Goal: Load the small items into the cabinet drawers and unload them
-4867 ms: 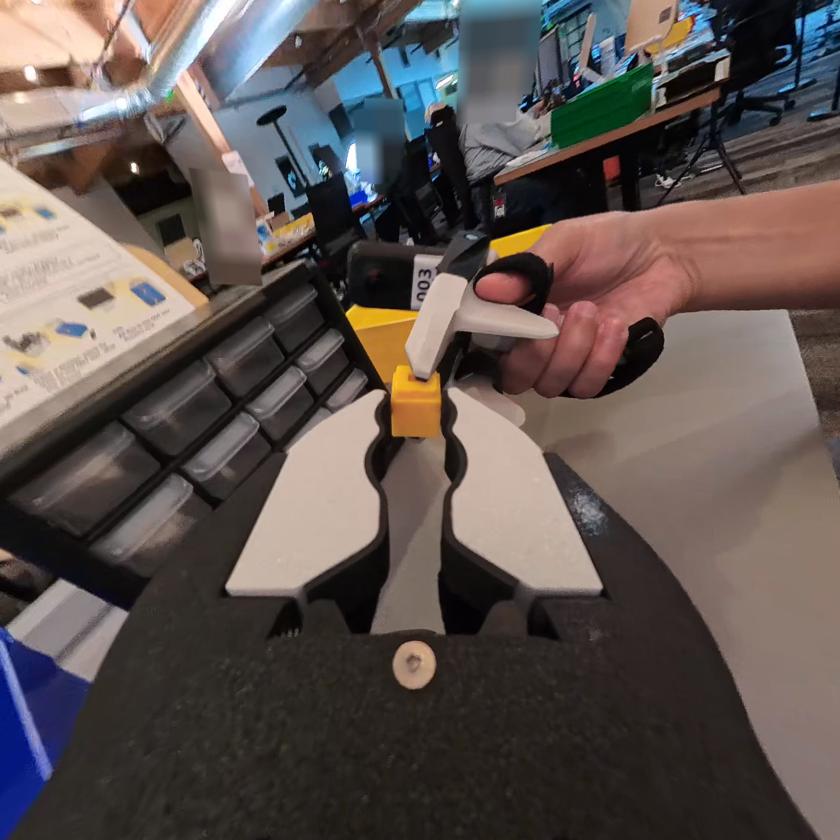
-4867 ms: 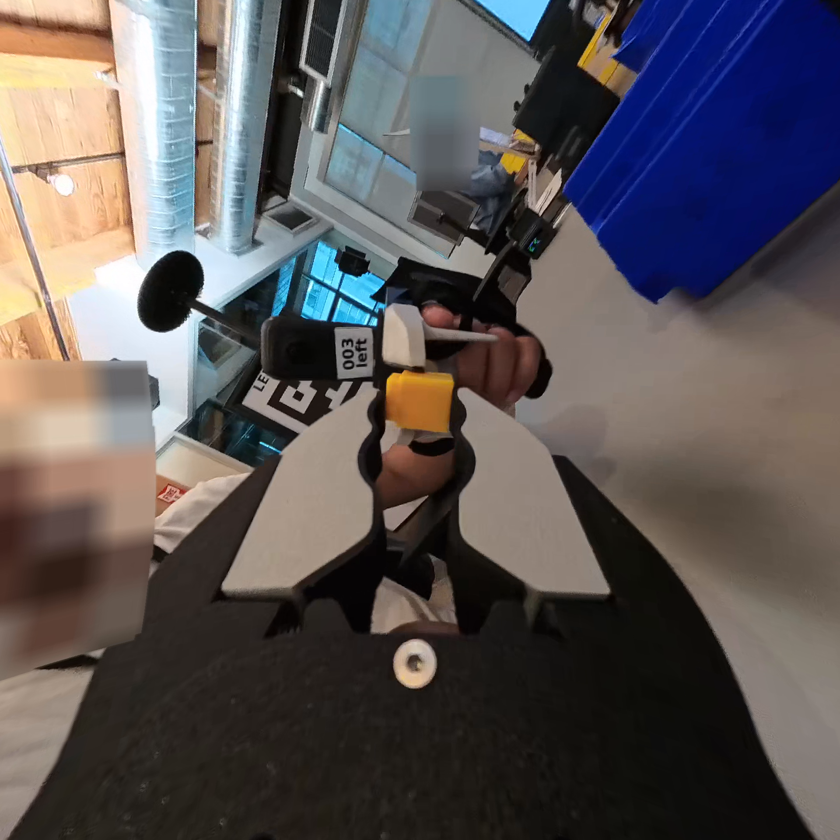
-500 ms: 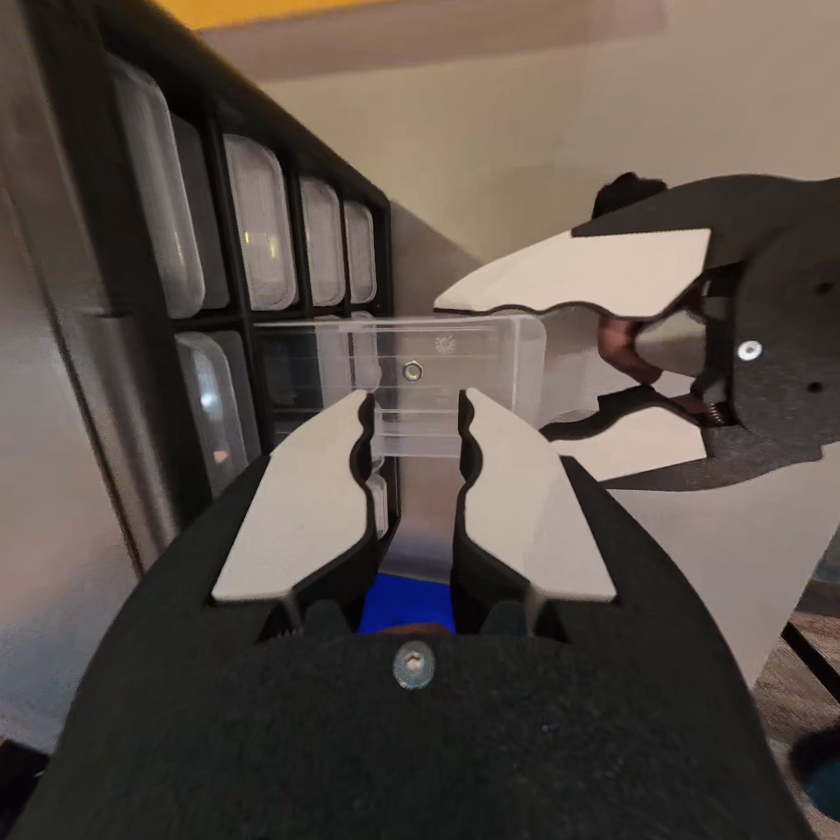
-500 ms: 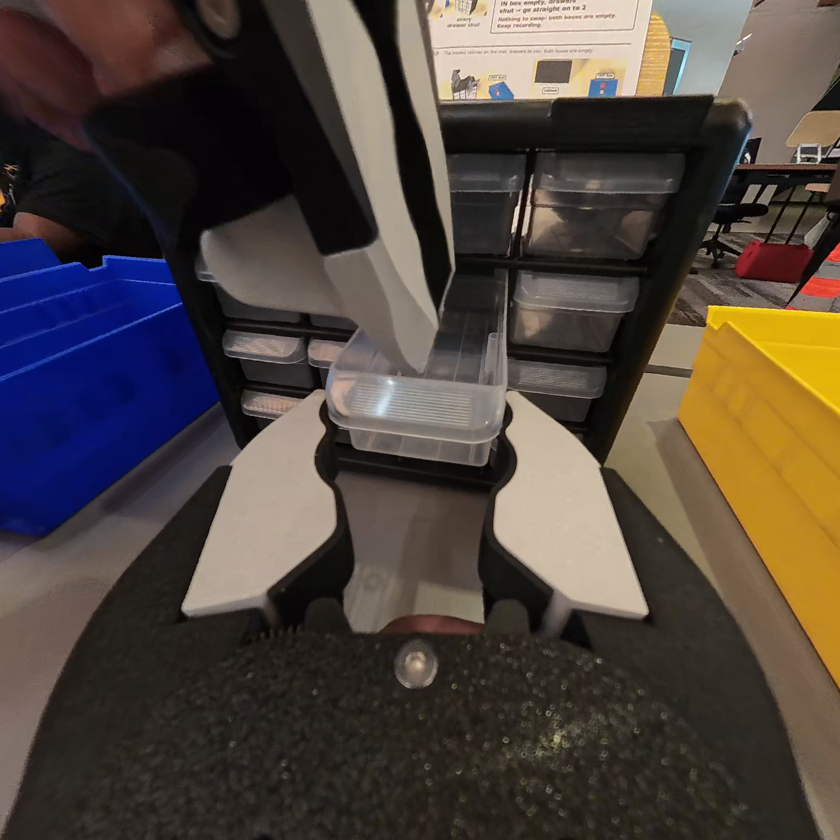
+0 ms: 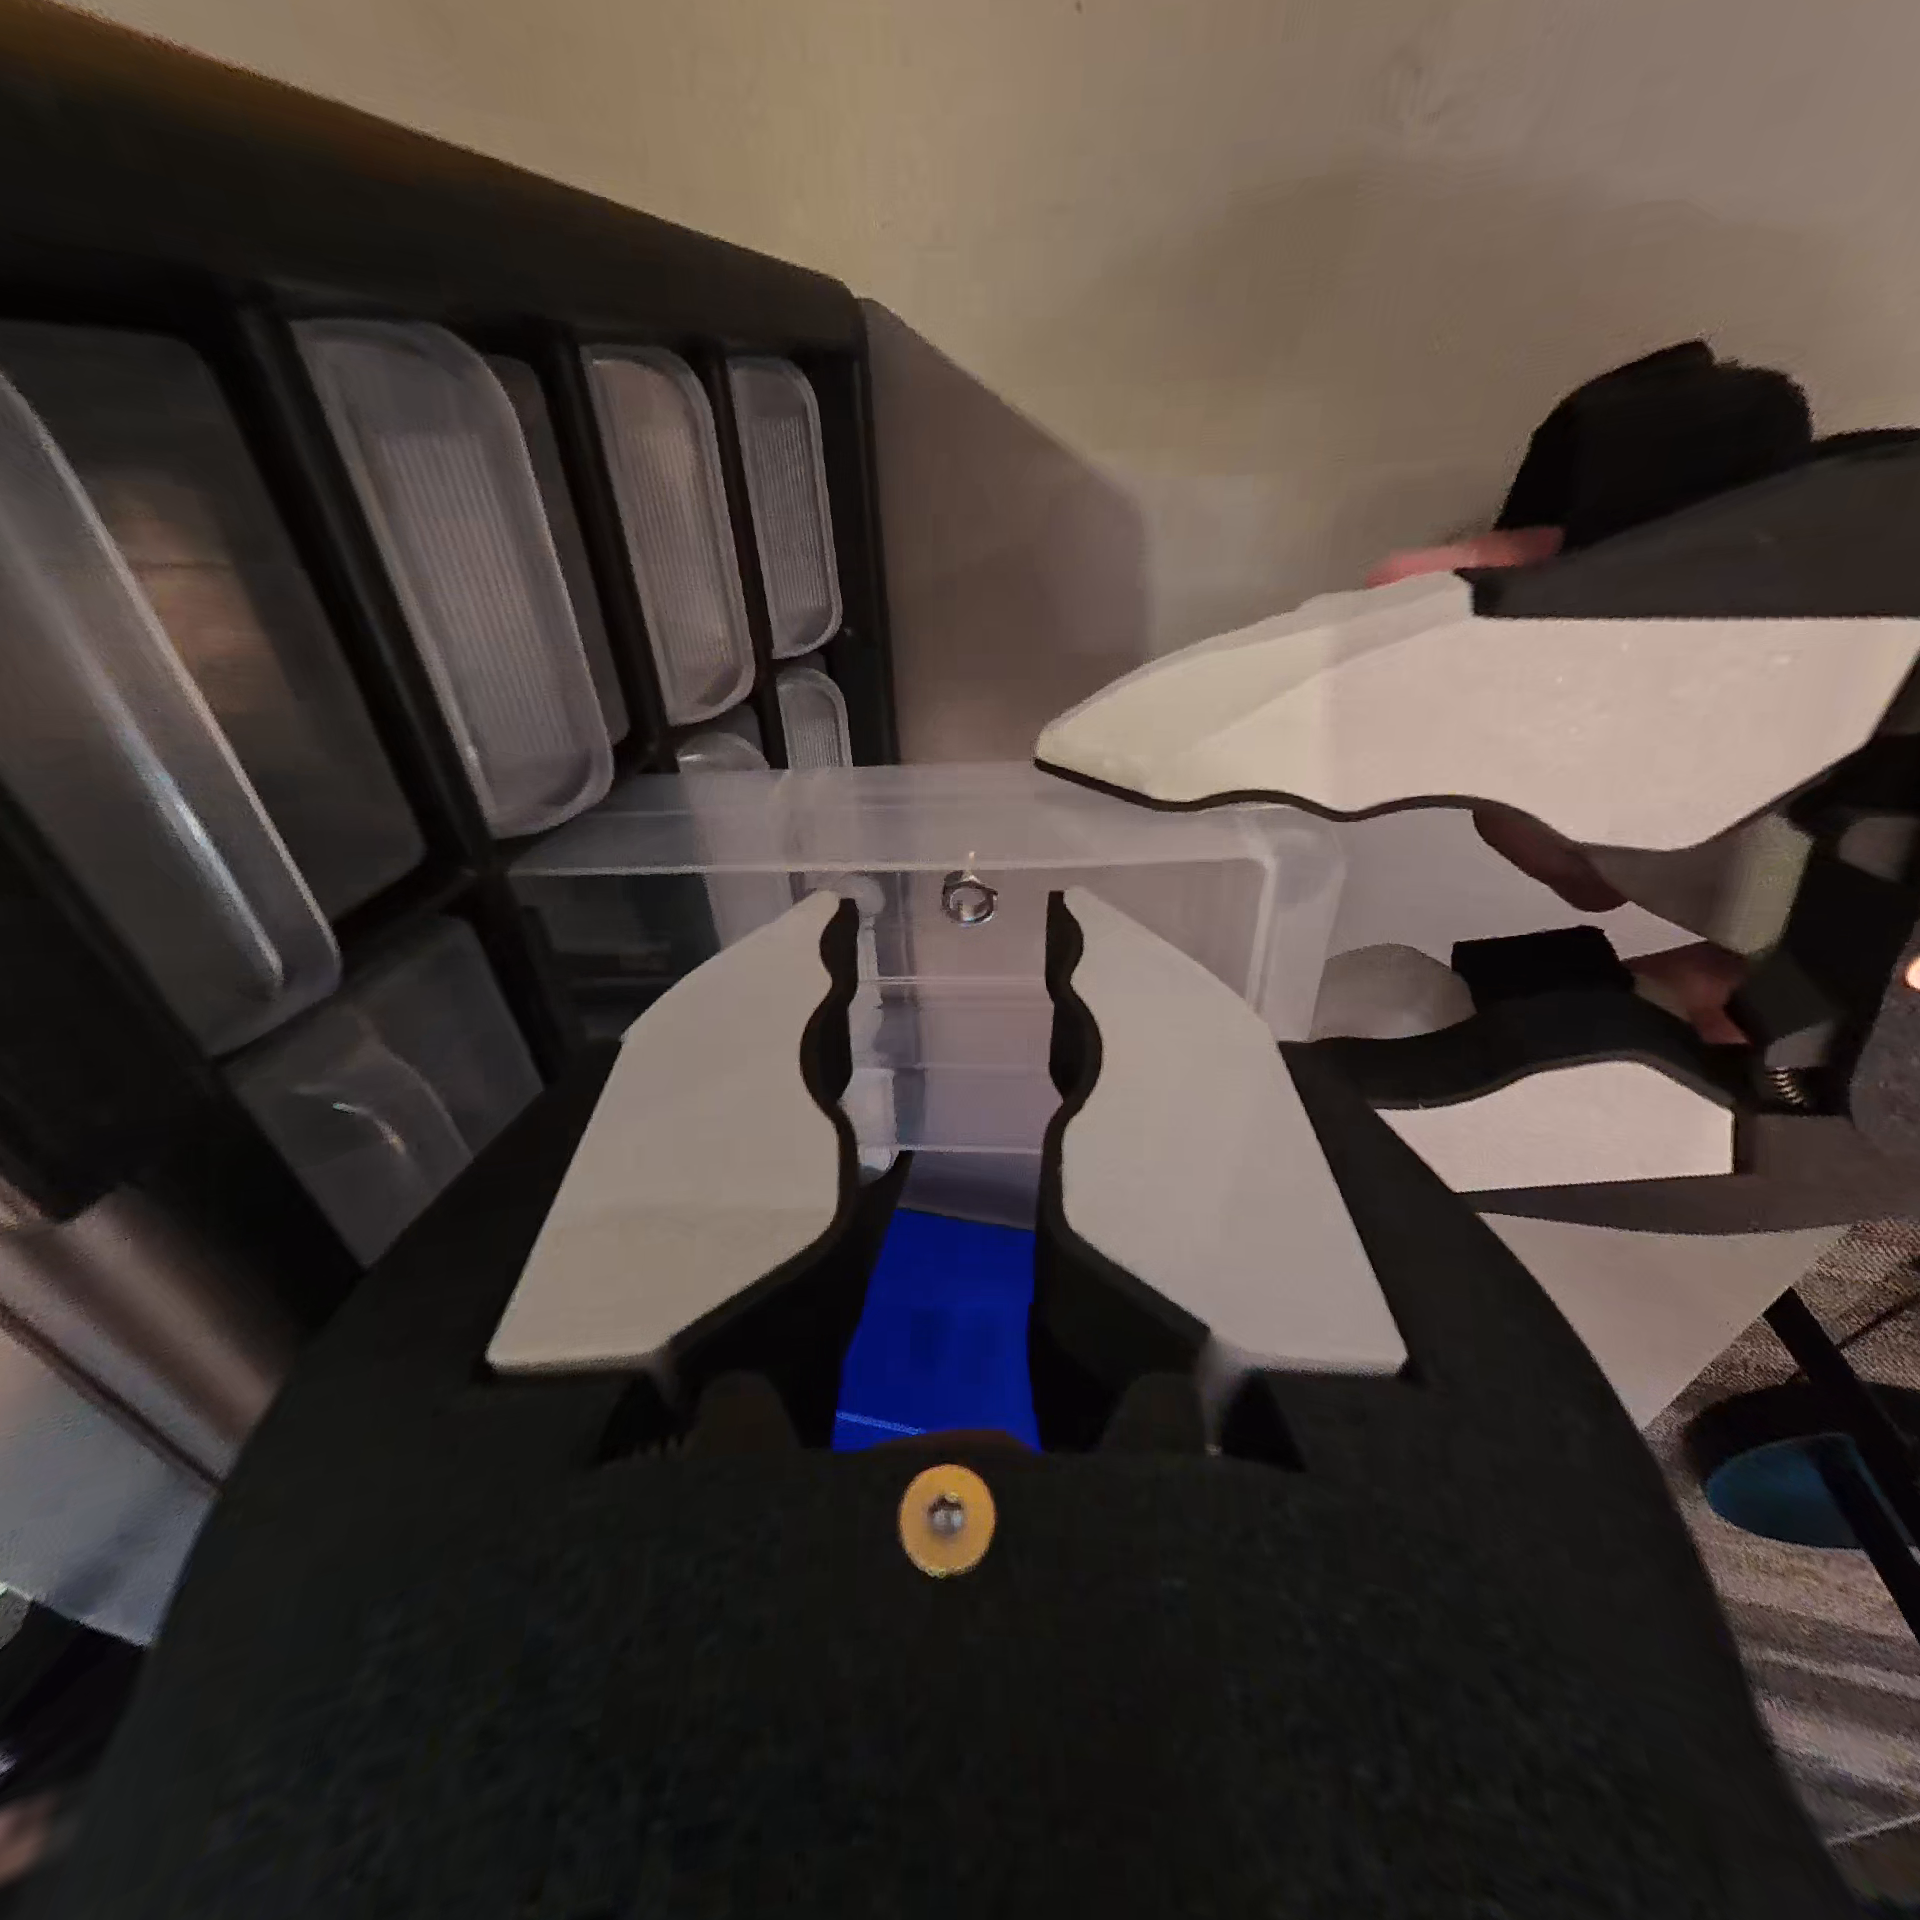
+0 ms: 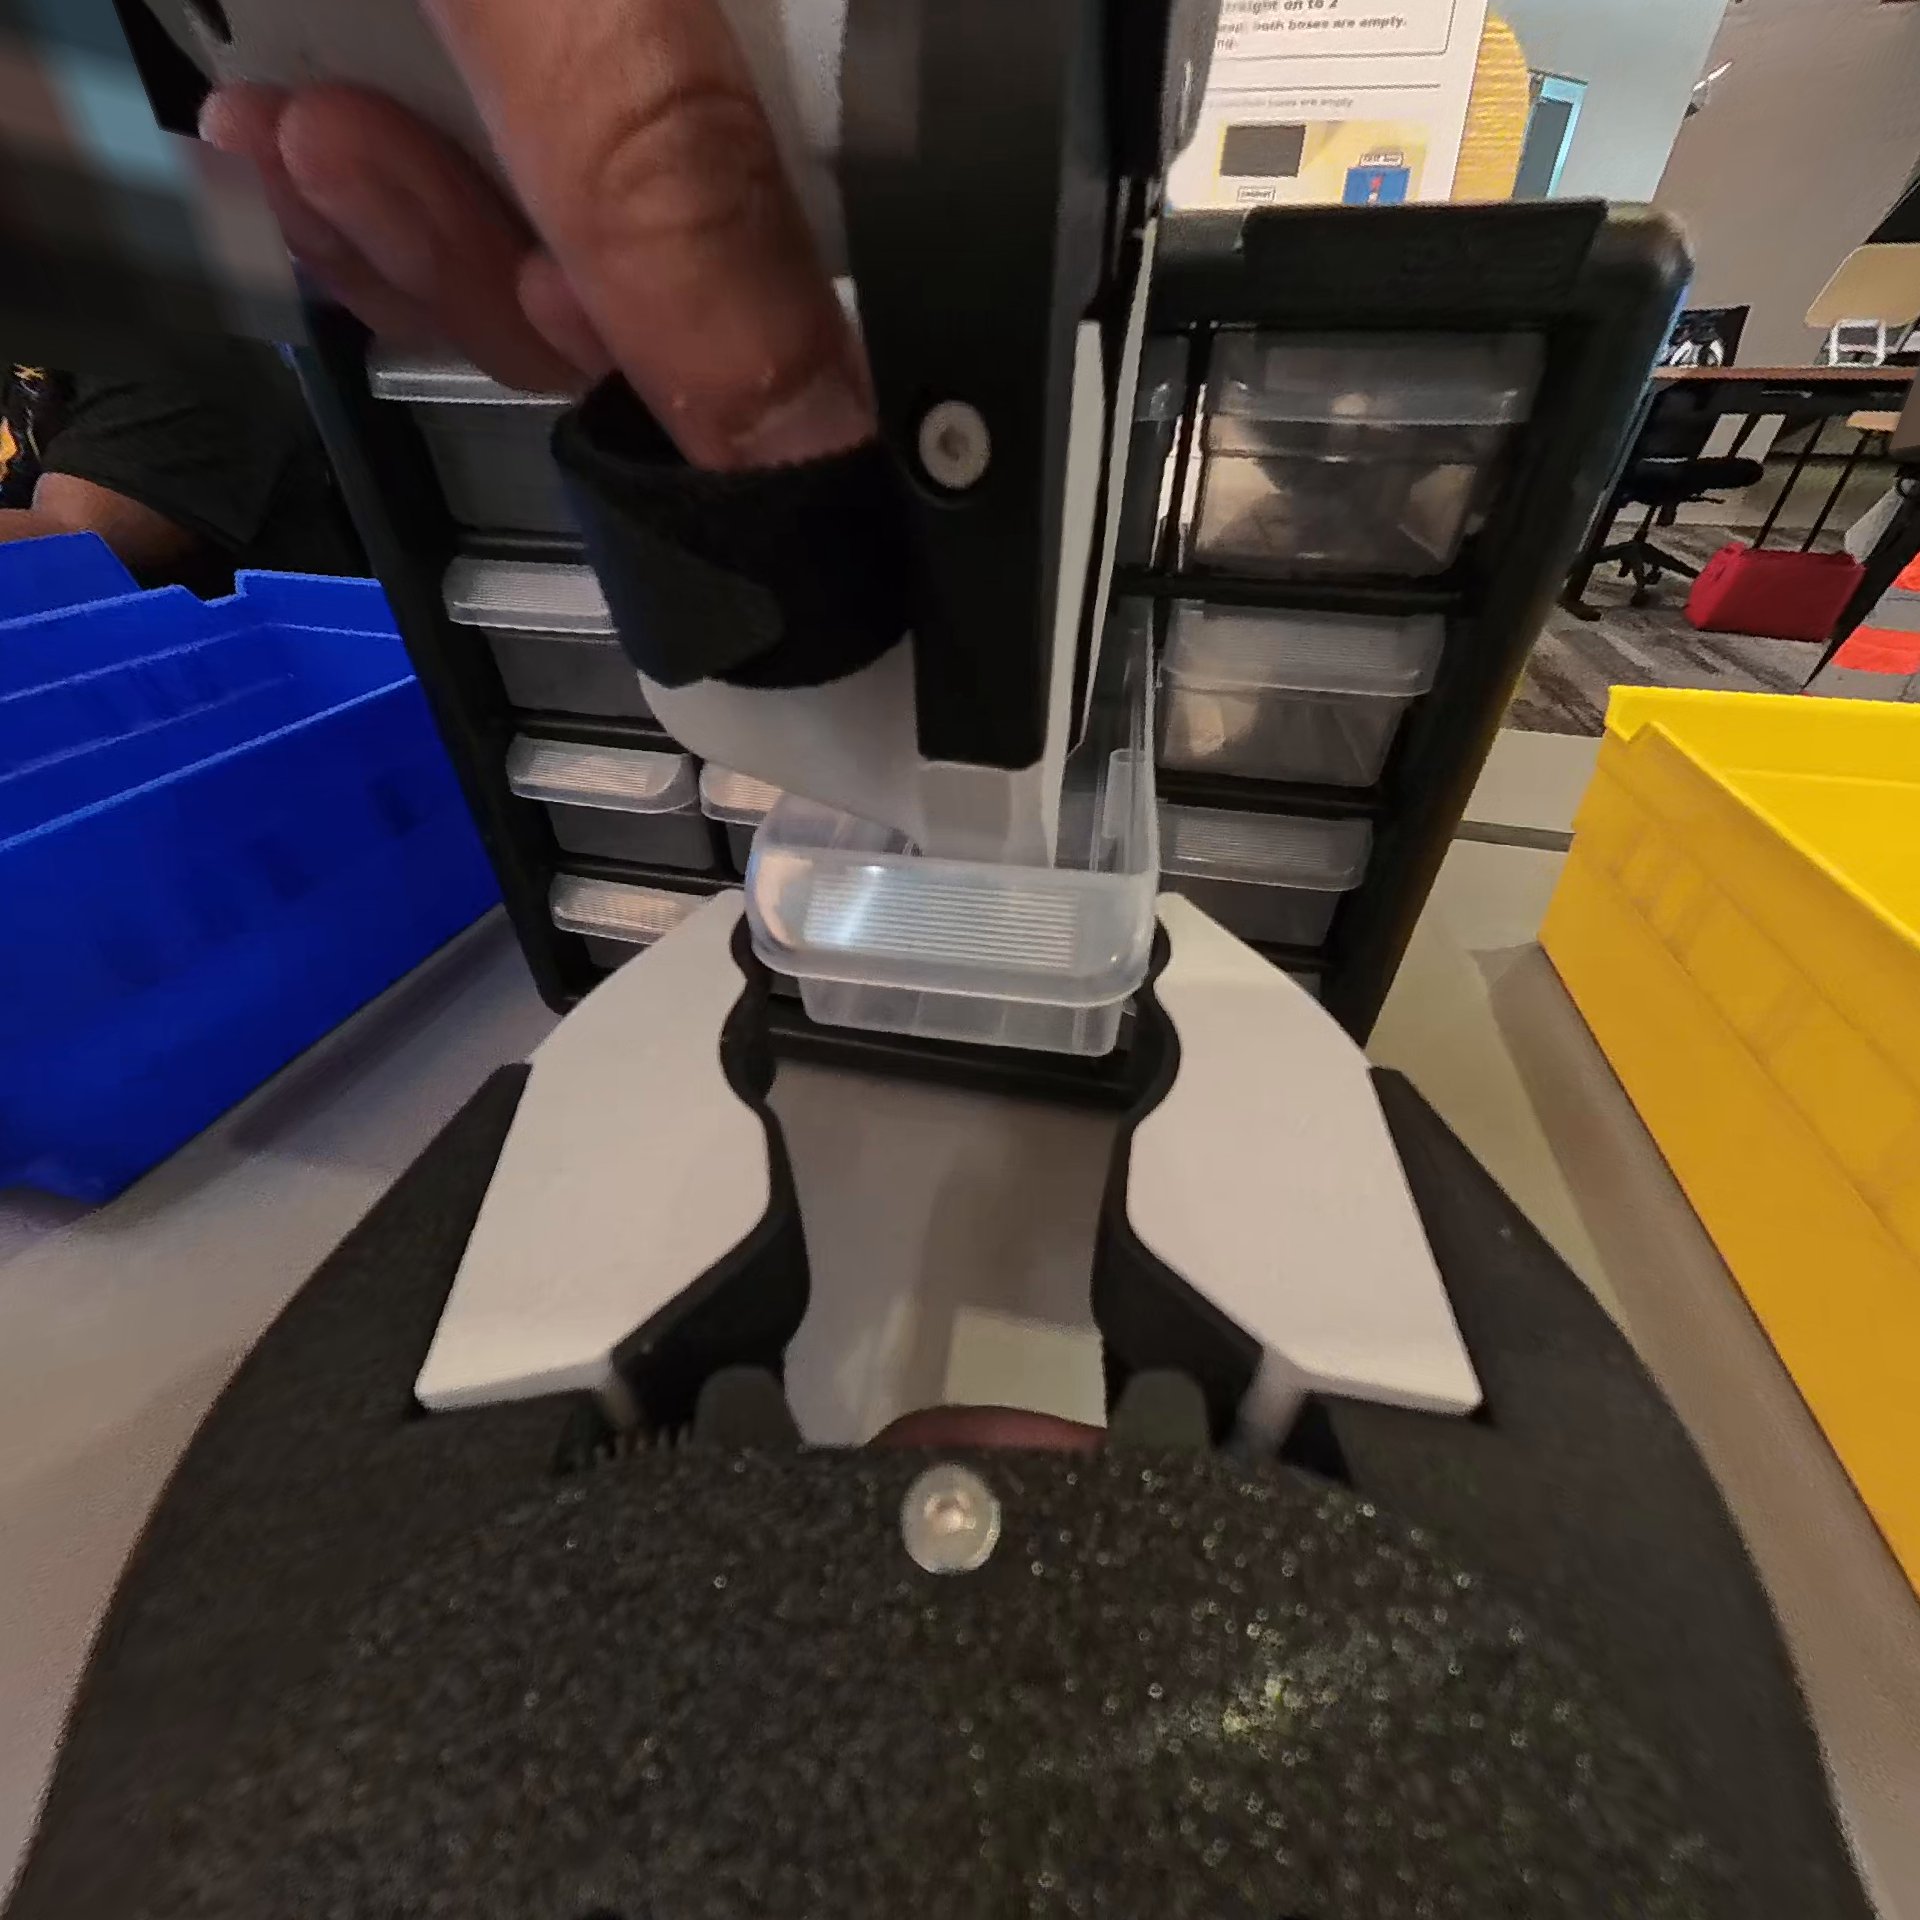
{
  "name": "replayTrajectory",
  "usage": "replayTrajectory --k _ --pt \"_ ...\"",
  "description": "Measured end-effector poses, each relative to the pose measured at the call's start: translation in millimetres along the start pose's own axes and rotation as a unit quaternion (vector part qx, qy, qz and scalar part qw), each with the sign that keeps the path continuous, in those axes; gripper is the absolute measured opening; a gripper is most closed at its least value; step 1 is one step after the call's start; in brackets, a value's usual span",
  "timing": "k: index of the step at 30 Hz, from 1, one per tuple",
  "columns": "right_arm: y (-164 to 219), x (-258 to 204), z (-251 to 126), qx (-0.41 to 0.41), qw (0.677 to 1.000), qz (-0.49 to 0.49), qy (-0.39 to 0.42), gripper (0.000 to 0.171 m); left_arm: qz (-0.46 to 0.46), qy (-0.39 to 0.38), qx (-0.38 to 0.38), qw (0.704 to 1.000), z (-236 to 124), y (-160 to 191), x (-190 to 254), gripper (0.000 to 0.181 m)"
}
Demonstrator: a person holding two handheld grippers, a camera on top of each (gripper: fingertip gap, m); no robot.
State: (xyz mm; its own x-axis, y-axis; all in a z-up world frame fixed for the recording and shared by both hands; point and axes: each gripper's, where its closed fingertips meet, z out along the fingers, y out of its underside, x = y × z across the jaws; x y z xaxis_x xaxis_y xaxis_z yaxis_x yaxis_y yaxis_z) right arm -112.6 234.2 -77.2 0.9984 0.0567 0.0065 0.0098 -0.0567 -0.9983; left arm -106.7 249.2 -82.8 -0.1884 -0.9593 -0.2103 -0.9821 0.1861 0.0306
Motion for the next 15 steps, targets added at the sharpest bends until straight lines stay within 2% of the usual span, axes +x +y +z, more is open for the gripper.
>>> replayTrajectory --k 5,11,15 --pt "0.7 -0.2 -0.8 -0.004 1.0 -0.002 0.001 0.066 -0.009 0.004 -0.016 1.0 1.4 1.5 0.4 0.025" --pt "1.0 -0.3 -1.0 -0.006 1.0 -0.006 0.001 0.066 -0.027 0.044 -0.04 0.998 4.0 2.9 10.0 0.011" --pt "0.8 -0.1 -1.0 -0.005 1.0 -0.006 0.001 0.066 -0.031 0.04 -0.04 0.998 4.9 0.2 7.6 0.011"
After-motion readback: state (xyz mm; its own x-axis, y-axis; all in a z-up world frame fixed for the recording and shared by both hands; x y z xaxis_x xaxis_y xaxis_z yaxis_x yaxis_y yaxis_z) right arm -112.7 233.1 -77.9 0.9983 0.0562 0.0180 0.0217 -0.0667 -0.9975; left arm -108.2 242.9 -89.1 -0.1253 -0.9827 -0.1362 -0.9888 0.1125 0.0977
